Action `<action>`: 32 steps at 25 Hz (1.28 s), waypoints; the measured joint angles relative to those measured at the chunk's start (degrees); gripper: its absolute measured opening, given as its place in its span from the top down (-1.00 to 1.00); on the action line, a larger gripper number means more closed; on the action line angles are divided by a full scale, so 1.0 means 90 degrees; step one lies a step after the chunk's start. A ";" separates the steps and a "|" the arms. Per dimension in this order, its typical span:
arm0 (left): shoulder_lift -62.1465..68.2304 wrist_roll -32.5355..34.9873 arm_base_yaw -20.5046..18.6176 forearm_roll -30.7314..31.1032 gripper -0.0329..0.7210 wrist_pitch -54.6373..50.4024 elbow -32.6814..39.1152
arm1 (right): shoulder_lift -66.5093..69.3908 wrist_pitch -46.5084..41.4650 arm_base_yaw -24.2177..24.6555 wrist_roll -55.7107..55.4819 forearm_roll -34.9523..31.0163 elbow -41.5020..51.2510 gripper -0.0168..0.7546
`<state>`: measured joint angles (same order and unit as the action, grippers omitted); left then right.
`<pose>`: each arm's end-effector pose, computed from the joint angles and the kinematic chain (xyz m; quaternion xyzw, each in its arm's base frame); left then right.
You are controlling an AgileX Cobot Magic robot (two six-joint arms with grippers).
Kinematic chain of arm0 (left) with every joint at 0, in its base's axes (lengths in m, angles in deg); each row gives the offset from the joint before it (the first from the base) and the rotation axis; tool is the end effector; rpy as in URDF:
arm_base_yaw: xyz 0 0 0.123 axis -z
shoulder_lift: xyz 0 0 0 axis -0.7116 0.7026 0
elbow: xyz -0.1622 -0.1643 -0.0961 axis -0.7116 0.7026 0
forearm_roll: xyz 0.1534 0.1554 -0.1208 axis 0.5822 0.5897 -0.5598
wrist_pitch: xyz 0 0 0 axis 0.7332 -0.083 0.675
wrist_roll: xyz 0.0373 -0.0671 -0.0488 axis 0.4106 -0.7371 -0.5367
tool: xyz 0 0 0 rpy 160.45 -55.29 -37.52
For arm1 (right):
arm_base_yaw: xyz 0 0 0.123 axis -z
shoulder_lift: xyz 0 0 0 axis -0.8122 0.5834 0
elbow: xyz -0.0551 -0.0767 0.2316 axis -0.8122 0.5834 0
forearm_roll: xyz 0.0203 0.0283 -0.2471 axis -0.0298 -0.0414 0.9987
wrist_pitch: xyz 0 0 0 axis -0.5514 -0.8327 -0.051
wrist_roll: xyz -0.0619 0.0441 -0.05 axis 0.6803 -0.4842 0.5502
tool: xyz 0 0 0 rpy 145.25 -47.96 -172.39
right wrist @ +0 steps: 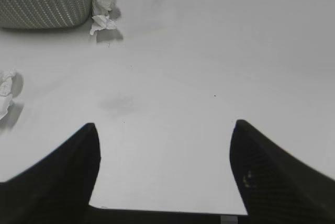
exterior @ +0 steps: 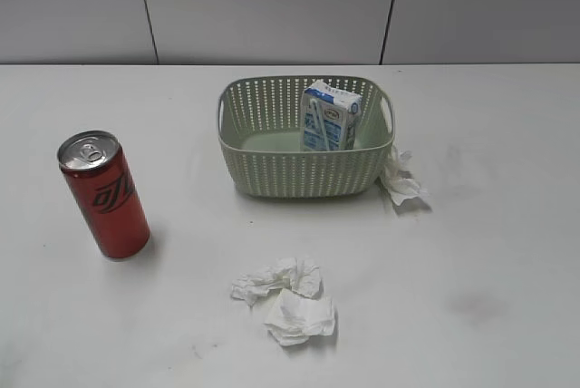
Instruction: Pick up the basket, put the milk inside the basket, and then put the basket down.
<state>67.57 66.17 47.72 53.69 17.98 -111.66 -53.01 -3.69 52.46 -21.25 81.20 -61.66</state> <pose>0.1147 -0.0059 0.2895 0.0187 0.9560 -0.0134 0.2925 0.0441 0.0106 0.2729 -0.0318 0.8759 0.0553 0.4783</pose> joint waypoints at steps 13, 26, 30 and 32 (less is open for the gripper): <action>-0.2400 0.0000 0.0000 0.0006 -0.66 0.0076 0.0969 | 0.0000 0.0000 0.0000 0.0005 -0.0007 0.0000 -0.56; -0.4008 0.0000 0.0000 0.0012 -0.66 0.0596 0.1372 | 0.0000 0.0000 0.0000 -0.0002 -0.0018 0.0000 -0.56; -0.4048 0.0000 0.0000 0.0012 -0.66 0.0604 0.1375 | 0.0000 0.0000 0.0000 -0.0002 -0.0024 0.0000 -0.56; -0.4048 0.0000 0.0000 0.0012 -0.66 0.0604 0.1375 | 0.0000 0.0000 0.0000 -0.0002 -0.0024 0.0000 -0.56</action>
<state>31.14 66.17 47.72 53.80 23.41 -99.29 -53.01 -3.69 52.46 -21.27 80.98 -61.66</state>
